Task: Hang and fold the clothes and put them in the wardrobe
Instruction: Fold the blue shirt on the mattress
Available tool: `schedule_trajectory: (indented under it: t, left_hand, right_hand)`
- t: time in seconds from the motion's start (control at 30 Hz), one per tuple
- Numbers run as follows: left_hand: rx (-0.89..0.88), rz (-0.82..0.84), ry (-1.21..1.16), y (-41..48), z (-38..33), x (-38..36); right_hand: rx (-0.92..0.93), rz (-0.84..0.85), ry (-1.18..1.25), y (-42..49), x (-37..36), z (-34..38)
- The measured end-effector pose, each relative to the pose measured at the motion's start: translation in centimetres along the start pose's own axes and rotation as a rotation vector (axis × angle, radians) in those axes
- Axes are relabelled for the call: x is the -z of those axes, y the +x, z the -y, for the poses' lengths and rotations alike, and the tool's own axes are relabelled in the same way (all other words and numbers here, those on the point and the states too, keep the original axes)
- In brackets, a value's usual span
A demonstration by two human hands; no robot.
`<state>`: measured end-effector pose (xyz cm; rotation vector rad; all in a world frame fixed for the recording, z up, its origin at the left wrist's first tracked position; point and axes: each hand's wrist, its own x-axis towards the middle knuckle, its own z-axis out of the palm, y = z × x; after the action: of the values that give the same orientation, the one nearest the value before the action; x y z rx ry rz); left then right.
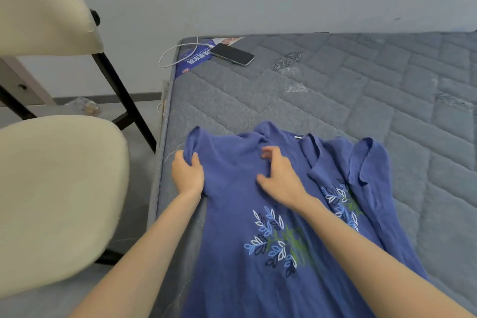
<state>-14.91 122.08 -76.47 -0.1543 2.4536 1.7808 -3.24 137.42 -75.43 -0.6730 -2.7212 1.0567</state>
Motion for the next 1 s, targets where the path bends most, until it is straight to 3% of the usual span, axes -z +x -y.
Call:
schedule_trajectory:
  t: [0.07,0.13,0.27,0.43,0.63,0.77,0.9,1.0]
  left_hand:
    - [-0.017,0.041,-0.012,0.0,0.8,1.5]
    - [-0.037,0.090,-0.001,0.1,1.4,2.7]
    - [0.007,0.165,-0.027,0.6,2.2,4.3]
    - [0.022,0.215,-0.015,0.6,3.1,5.1]
    - [0.027,0.219,-0.102,0.8,3.8,6.0]
    - [0.154,0.161,-0.200,0.7,3.9,6.6]
    - [0.208,0.119,-0.040,0.0,3.8,7.4]
    - [0.259,0.196,-0.058,-1.0,2.8,8.0]
  right_hand:
    - [0.037,-0.100,0.001,1.2,-0.1,1.3]
    - [0.119,-0.086,-0.050,2.8,-0.7,2.8]
    - [0.181,0.099,-0.130,6.3,-2.6,5.4]
    - [0.038,0.342,-0.328,9.9,-4.1,6.3]
    - [0.093,0.165,-0.151,10.8,-5.2,8.6]
    - [0.074,0.117,-0.030,9.8,-6.1,8.6]
    - [0.014,0.092,0.143,8.7,-5.3,8.4]
    - [0.047,0.112,0.145,8.3,-4.6,8.6]
